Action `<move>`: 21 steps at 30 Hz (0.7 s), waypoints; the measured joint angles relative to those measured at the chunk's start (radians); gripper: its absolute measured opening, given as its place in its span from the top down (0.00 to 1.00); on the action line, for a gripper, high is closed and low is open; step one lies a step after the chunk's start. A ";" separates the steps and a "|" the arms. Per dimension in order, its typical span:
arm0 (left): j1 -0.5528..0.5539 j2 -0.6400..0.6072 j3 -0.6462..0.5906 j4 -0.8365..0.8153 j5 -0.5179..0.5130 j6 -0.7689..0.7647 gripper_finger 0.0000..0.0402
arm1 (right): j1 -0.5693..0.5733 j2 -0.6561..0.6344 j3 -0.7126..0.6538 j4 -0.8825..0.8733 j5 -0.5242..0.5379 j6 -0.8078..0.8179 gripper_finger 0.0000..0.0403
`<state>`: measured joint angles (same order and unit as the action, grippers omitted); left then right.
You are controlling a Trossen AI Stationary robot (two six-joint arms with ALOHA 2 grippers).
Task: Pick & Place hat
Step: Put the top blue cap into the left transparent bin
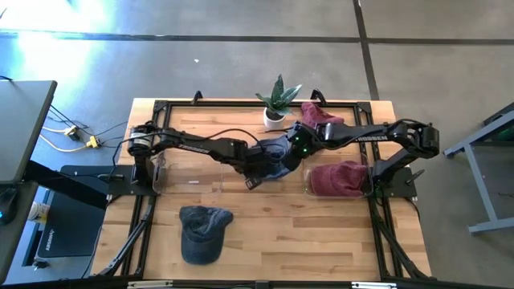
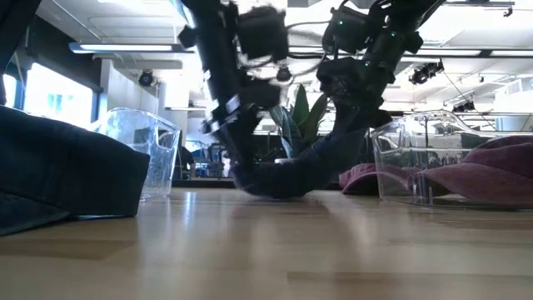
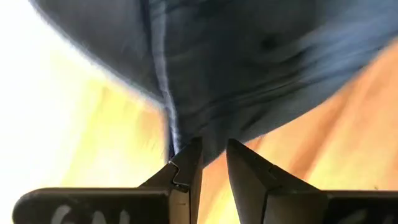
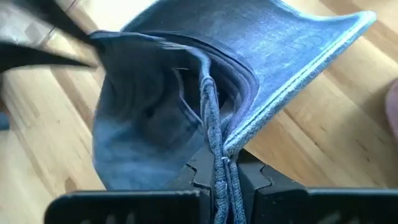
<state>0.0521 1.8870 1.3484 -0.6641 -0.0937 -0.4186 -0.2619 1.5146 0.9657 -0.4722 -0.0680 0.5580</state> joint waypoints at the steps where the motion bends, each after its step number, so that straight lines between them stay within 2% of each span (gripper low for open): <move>1: 0.000 -0.003 0.014 -0.004 0.000 0.016 0.82 | 0.000 0.000 0.000 0.003 0.001 0.000 0.96; 3: -0.006 -0.028 0.020 -0.097 -0.001 0.053 0.82 | 0.000 0.000 0.000 0.013 0.001 0.003 0.97; 6: -0.018 -0.042 0.044 -0.089 -0.016 0.093 0.82 | 0.000 0.000 0.000 0.014 0.002 0.011 0.98; 8: -0.036 -0.068 0.034 -0.173 -0.026 0.122 0.82 | -0.005 0.000 0.000 0.018 -0.002 0.027 0.97; 10: -0.058 -0.071 0.041 -0.120 -0.043 0.154 0.82 | -0.015 -0.005 0.000 0.021 -0.030 0.046 0.96; 14: -0.121 -0.105 0.037 -0.113 -0.077 0.201 0.82 | -0.050 -0.036 0.000 0.031 -0.078 0.073 0.96; 17: -0.168 -0.126 0.037 -0.091 -0.158 0.204 0.82 | -0.084 -0.080 0.000 0.041 -0.115 0.095 0.98; 21: -0.203 -0.130 0.038 0.024 -0.266 0.208 0.82 | -0.133 -0.121 0.001 0.043 -0.171 0.133 0.97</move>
<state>-0.1510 1.7569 1.3861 -0.6404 -0.3596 -0.2105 -0.3953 1.3934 0.9667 -0.4290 -0.2390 0.6913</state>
